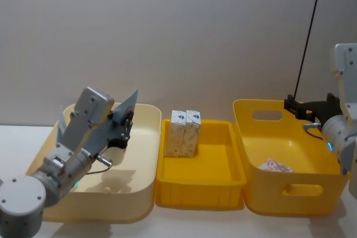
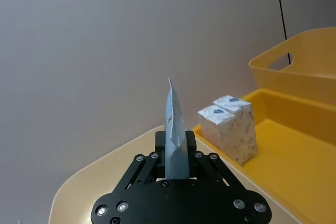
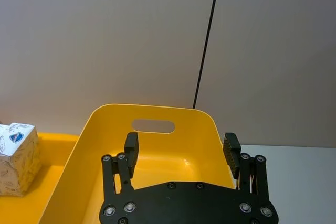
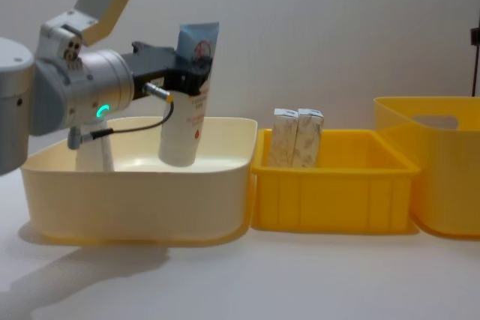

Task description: Bimanual collaborative sorting of washing and personal care products

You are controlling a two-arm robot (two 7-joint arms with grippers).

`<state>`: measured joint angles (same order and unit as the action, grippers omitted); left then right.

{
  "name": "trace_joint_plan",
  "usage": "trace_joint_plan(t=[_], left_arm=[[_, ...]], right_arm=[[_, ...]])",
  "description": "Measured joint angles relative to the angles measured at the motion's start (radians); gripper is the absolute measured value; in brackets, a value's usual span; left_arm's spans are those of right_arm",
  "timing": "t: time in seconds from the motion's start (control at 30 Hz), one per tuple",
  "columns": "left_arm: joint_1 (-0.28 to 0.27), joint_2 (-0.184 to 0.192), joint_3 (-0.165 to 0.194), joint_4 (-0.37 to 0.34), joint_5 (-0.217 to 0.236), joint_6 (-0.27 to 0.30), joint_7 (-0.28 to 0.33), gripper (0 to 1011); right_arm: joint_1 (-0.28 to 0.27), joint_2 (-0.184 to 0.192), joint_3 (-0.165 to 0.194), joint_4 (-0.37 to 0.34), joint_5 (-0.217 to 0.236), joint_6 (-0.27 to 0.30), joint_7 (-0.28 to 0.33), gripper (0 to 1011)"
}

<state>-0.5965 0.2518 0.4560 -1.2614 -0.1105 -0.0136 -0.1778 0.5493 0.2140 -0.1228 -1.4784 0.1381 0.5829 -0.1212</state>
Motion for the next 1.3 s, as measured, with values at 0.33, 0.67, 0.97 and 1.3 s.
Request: trace_joint_plan(t=[0.33,0.67,0.97,1.3], left_arm=[[-0.027,0.009,-0.006,-0.045,0.025,-0.014,-0.011,200],[-0.061,0.016,-0.011,-0.091,0.051,-0.029,-0.024,200],[-0.083,0.014,-0.013,-0.115,0.064,-0.038,-0.036,199],[-0.089,0.008,-0.021,-0.145,0.070,-0.040,-0.048,199]], right_arm=[[0.000,0.000,0.000,0.000,0.000,0.000,0.000,1001],[-0.005,0.021,-0.023,0.001,-0.007,-0.019,0.046,1001],[-0.012,0.053,-0.052,0.001,0.000,-0.039,0.137,1001],[-0.015,0.091,-0.087,0.004,0.023,-0.051,0.265,1001]])
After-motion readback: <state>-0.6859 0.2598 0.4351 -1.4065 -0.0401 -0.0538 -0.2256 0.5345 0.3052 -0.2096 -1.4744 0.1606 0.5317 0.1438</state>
